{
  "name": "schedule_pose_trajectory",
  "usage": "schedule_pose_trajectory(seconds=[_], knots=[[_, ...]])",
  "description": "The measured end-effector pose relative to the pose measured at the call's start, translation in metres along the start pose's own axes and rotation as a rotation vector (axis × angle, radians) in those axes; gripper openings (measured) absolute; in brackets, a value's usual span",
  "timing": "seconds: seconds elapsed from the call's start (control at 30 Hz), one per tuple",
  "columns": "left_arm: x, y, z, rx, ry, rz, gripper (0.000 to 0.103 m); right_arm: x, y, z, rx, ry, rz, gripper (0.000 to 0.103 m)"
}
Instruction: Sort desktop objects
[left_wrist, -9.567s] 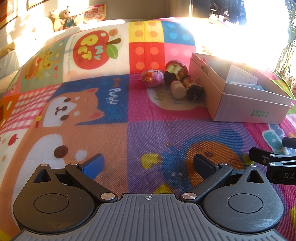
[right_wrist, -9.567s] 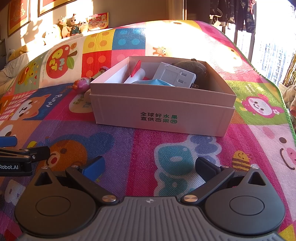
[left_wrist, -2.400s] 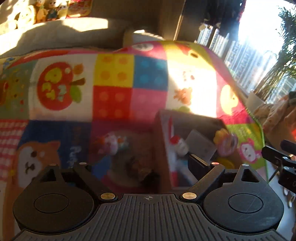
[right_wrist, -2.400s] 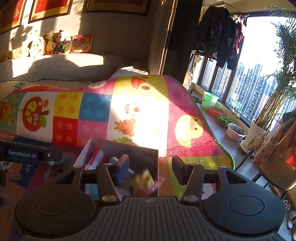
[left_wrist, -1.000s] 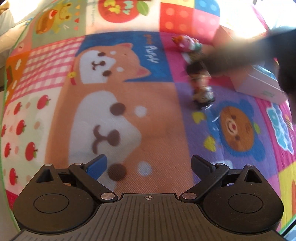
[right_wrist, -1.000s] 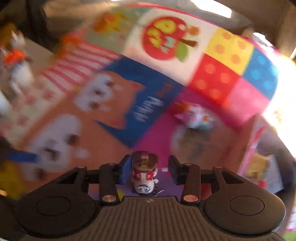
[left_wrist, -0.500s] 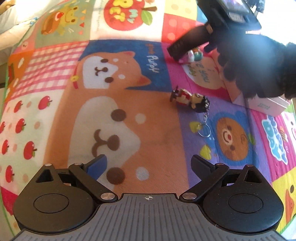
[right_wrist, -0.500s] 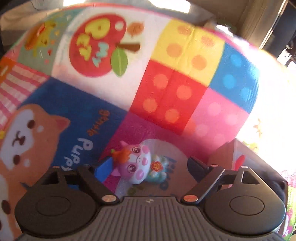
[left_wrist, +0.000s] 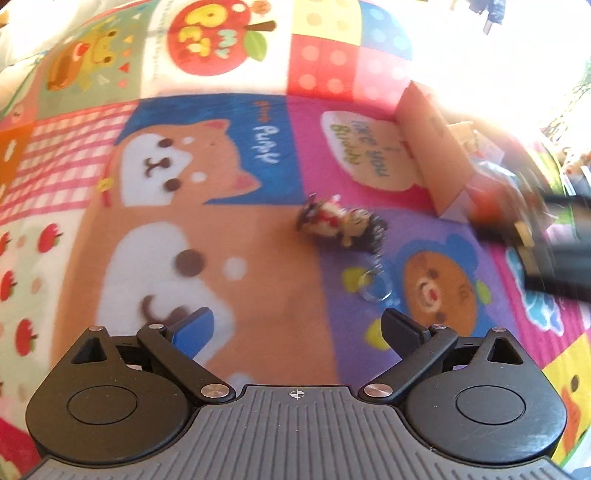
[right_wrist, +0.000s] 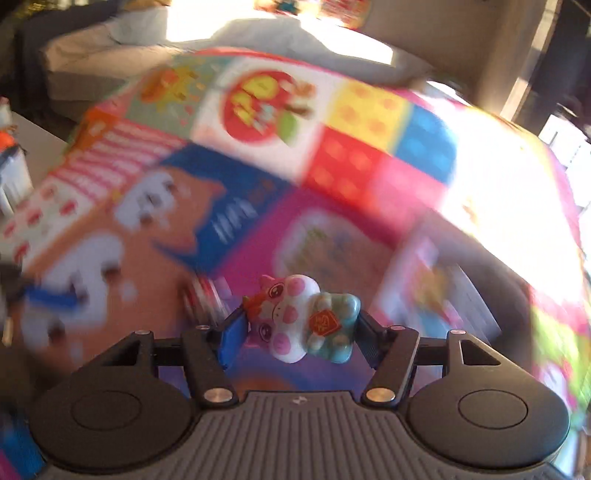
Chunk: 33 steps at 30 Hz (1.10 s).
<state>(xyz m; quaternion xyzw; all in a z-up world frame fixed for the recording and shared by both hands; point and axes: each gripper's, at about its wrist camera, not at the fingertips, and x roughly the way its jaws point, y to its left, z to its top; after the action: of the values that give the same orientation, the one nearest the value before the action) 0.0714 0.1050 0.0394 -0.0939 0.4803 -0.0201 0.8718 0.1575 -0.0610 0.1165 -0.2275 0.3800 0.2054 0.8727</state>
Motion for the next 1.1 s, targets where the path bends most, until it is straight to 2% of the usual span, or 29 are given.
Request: schedule_pose_trajectory(seconds=[0.13, 0.2, 0.3, 0.37, 0.4, 0.43, 0.53, 0.67, 0.77, 0.9, 0.97, 1.07, 1.1], knots=[[0.011, -0.014, 0.017, -0.005, -0.01, -0.066, 0.1, -0.018, -0.017, -0.052, 0.06, 0.111, -0.134, 0.063], [0.02, -0.023, 0.026, -0.019, -0.019, -0.067, 0.1, -0.019, -0.024, -0.074, 0.085, 0.172, -0.17, 0.063], [0.036, -0.038, 0.04, -0.028, -0.031, -0.015, 0.1, -0.026, -0.031, -0.098, 0.134, 0.212, -0.159, 0.063], [0.048, -0.044, 0.047, -0.02, -0.036, 0.067, 0.1, -0.03, -0.029, -0.107, 0.137, 0.21, -0.155, 0.064], [0.053, -0.045, 0.051, -0.024, -0.028, 0.103, 0.098, -0.031, -0.028, -0.111, 0.139, 0.208, -0.155, 0.067], [0.058, -0.045, 0.053, -0.038, -0.018, 0.12, 0.09, -0.033, -0.028, -0.114, 0.145, 0.208, -0.155, 0.07], [0.06, -0.044, 0.056, -0.048, -0.019, 0.154, 0.075, -0.035, -0.028, -0.121, 0.183, 0.209, -0.151, 0.079], [0.053, -0.047, 0.051, 0.002, -0.007, 0.138, 0.072, -0.037, -0.033, -0.127, 0.224, 0.222, -0.145, 0.087], [0.04, -0.066, 0.038, 0.111, -0.001, 0.091, 0.072, -0.037, -0.036, -0.133, 0.249, 0.254, -0.13, 0.088], [0.017, -0.106, 0.006, 0.329, 0.012, -0.07, 0.072, -0.038, -0.039, -0.142, 0.301, 0.292, -0.106, 0.101], [0.009, -0.122, -0.011, 0.44, 0.028, -0.147, 0.072, -0.038, -0.04, -0.146, 0.33, 0.313, -0.09, 0.101], [0.004, -0.136, -0.03, 0.546, 0.038, -0.158, 0.073, -0.035, -0.043, -0.155, 0.392, 0.354, -0.065, 0.103], [0.004, -0.137, -0.034, 0.561, 0.04, -0.149, 0.077, -0.035, -0.045, -0.158, 0.428, 0.358, -0.058, 0.103]])
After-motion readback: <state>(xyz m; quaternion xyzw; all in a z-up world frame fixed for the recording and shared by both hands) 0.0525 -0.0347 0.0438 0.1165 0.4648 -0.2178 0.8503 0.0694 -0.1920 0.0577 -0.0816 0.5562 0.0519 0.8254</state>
